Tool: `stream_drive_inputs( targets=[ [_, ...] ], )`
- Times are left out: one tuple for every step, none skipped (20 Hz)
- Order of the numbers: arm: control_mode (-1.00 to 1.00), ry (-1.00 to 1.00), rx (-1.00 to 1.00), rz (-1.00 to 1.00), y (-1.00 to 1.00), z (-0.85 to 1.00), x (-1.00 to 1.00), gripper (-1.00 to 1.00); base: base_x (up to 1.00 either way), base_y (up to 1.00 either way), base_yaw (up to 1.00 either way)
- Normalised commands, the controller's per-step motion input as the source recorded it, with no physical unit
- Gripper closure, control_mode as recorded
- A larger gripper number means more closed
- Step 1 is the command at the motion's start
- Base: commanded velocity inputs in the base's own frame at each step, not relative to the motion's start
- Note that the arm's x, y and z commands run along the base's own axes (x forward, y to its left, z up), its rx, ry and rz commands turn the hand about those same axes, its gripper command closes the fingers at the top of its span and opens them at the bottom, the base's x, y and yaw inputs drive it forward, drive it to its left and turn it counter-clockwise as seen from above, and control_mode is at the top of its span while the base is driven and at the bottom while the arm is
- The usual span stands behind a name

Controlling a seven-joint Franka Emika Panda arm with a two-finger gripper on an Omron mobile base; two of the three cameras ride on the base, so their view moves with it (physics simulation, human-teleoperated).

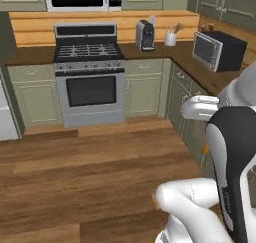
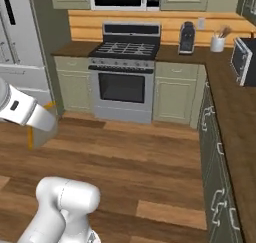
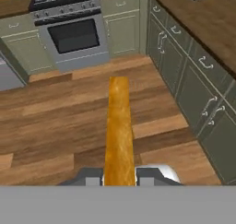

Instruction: Start the toaster. Once the lever pops up, take the bread to the plate on the dining counter.

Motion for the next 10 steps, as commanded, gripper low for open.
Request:
stream_drive_inputs(
  targets=[
    [1.00,0.00,0.00,0.00,0.00,0.00,0.00,1.00,1.00,0.26,0.59],
    [1.00,0.00,0.00,0.00,0.00,0.00,0.00,1.00,1.00,0.23,0.55],
    [1.00,0.00,0.00,0.00,0.00,0.00,0.00,1.00,1.00,0.21,0.53],
    [1.00,0.00,0.00,0.00,0.00,0.00,0.00,1.00,1.00,0.20,0.50],
    [1.00,0.00,0.00,0.00,0.00,0.00,0.00,1.00,1.00,0.21,0.47],
    [1.00,0.00,0.00,0.00,0.00,0.00,0.00,1.00,1.00,0.23,0.47],
    [1.00,0.00,0.00,0.00,0.00,0.00,0.00,1.00,1.00,0.26,0.46],
    [1.00,0.00,0.00,0.00,0.00,0.00,0.00,1.00,1.00,0.28,0.46],
    [1.00,0.00,0.00,0.00,0.00,0.00,0.00,1.00,1.00,0.29,0.47],
    [1.00,0.00,0.00,0.00,0.00,0.00,0.00,1.00,1.00,0.28,0.49]
  ],
)
